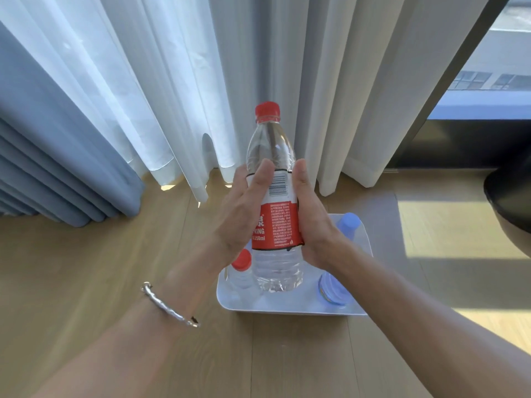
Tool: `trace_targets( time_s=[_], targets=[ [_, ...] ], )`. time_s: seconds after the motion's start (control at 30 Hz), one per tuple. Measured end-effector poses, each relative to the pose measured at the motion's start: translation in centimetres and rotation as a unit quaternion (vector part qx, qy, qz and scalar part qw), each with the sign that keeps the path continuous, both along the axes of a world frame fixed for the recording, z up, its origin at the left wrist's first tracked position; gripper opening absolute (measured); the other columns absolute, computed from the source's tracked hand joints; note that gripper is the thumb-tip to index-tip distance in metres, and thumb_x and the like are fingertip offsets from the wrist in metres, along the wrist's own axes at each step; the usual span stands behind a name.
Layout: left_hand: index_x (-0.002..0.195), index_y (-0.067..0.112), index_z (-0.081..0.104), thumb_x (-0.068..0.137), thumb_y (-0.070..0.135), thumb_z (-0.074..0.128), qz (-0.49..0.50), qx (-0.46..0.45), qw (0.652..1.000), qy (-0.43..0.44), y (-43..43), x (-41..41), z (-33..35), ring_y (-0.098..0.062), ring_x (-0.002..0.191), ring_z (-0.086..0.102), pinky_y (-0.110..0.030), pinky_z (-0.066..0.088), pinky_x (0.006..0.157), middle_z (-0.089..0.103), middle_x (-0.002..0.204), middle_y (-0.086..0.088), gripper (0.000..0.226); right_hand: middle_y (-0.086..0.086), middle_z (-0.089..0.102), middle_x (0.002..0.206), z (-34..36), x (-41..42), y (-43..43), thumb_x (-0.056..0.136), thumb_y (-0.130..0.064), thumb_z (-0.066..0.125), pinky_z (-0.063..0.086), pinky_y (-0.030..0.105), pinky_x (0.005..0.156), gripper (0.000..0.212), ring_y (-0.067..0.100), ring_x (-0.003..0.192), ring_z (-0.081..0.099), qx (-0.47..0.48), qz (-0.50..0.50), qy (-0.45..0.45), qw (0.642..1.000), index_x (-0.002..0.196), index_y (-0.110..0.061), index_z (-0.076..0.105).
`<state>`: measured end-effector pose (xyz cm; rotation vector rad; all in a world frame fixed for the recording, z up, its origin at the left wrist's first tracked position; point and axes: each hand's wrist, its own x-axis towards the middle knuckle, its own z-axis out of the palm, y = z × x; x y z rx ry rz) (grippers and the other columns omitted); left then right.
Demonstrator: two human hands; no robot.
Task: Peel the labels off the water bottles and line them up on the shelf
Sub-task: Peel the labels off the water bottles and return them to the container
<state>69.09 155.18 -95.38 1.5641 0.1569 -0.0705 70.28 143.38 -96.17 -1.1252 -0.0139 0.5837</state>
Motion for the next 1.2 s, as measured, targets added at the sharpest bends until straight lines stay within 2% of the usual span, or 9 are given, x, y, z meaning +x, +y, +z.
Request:
trace_targets(
  time_s=[0.2, 0.3, 0.43, 0.57, 0.63, 0.73, 0.83, 1.0, 1.2],
  targets=[
    [0.098, 0.033, 0.061, 0.073, 0.087, 0.030, 0.023, 0.173, 0.984, -0.039, -0.1, 0.3, 0.2, -0.016, 0.102, 0.064, -0.045, 0.048, 0.096, 0.062, 0.111, -0.004, 0.068, 0.012, 0.073, 0.093, 0.2, -0.1, -0.1, 0.086, -0.065, 0.036, 0.059, 0.037, 0.074, 0.063, 0.025, 0.079, 0.071, 0.022, -0.009, 0.039, 0.999, 0.110, -0.015, 0.066],
    [0.095, 0.024, 0.060, 0.084, 0.078, 0.032, 0.024, 0.163, 0.984, -0.061, -0.2, 0.1, 0.5, -0.015, 0.089, 0.066, -0.037, 0.052, 0.083, 0.065, 0.097, -0.006, 0.062, 0.015, 0.071, 0.107, 0.5, 0.0, 0.0, 0.070, -0.068, 0.051, 0.057, 0.047, 0.085, 0.075, 0.032, 0.093, 0.070, -0.019, -0.036, 0.035, 0.999, 0.121, -0.014, 0.063],
    [0.118, 0.022, 0.056, 0.085, 0.072, 0.032, 0.066, 0.150, 0.986, -0.040, -0.1, -0.4, 0.5, 0.001, 0.093, 0.061, -0.028, 0.051, 0.087, 0.062, 0.108, 0.006, 0.064, 0.012, 0.072, 0.110, 0.4, 0.8, 0.4, 0.071, -0.079, 0.055, 0.054, 0.051, 0.091, 0.077, 0.030, 0.100, 0.070, -0.121, -0.107, -0.030, 0.986, 0.116, -0.017, 0.064],
    [0.110, 0.031, 0.053, 0.098, 0.044, 0.044, 0.050, 0.133, 0.990, -0.027, 0.1, -0.9, 0.3, 0.017, 0.075, 0.058, -0.010, 0.049, 0.073, 0.061, 0.090, 0.018, 0.020, 0.013, 0.071, 0.110, 0.4, 1.2, 0.2, 0.074, -0.076, 0.056, 0.056, 0.053, 0.086, 0.076, 0.030, 0.096, 0.071, -0.119, -0.158, -0.010, 0.980, 0.120, -0.016, 0.059],
    [0.102, 0.039, 0.051, 0.097, 0.039, 0.050, 0.035, 0.132, 0.990, -0.028, 0.2, -1.1, 0.3, 0.014, 0.078, 0.060, -0.014, 0.051, 0.077, 0.061, 0.090, 0.019, 0.006, 0.014, 0.070, 0.111, 0.4, 1.1, 0.2, 0.073, -0.075, 0.057, 0.057, 0.052, 0.084, 0.077, 0.030, 0.095, 0.072, -0.118, -0.166, -0.001, 0.979, 0.121, -0.016, 0.056],
    [0.100, 0.042, 0.053, 0.095, 0.032, 0.057, 0.021, 0.165, 0.985, -0.045, 0.0, -1.2, 0.2, 0.011, 0.077, 0.062, -0.011, 0.050, 0.075, 0.063, 0.087, 0.019, 0.012, 0.011, 0.071, 0.105, 0.3, 0.8, 0.2, 0.085, -0.062, 0.056, 0.059, 0.048, 0.080, 0.061, 0.027, 0.089, 0.073, -0.129, -0.174, -0.001, 0.976, 0.123, -0.014, 0.049],
    [0.104, 0.042, 0.053, 0.094, 0.030, 0.059, 0.031, 0.188, 0.980, -0.052, -0.1, -1.5, 0.2, 0.013, 0.074, 0.061, -0.002, 0.046, 0.065, 0.062, 0.085, 0.021, 0.016, 0.010, 0.071, 0.105, 0.2, 0.6, 0.3, 0.083, -0.059, 0.061, 0.058, 0.050, 0.082, 0.070, 0.026, 0.087, 0.074, -0.132, -0.169, 0.009, 0.977, 0.132, -0.013, 0.039],
    [0.109, 0.035, 0.053, 0.093, 0.040, 0.058, 0.040, 0.197, 0.979, -0.044, 0.2, -1.6, 0.5, 0.015, 0.075, 0.060, -0.003, 0.046, 0.065, 0.060, 0.087, 0.022, 0.018, 0.015, 0.068, 0.109, 0.2, 0.3, 0.6, 0.084, -0.053, 0.065, 0.058, 0.051, 0.082, 0.064, 0.028, 0.090, 0.073, -0.128, -0.162, 0.008, 0.978, 0.129, -0.017, 0.037],
    [0.092, 0.026, 0.045, 0.092, 0.048, 0.055, 0.100, 0.201, 0.974, -0.031, -0.4, -1.3, 0.8, -0.011, 0.078, 0.065, -0.030, 0.051, 0.070, 0.063, 0.080, 0.009, 0.025, 0.011, 0.067, 0.110, 0.5, 0.2, 0.8, 0.087, -0.049, 0.064, 0.058, 0.045, 0.085, 0.056, 0.023, 0.092, 0.072, -0.152, -0.155, -0.032, 0.976, 0.127, -0.019, 0.038]
  ],
)
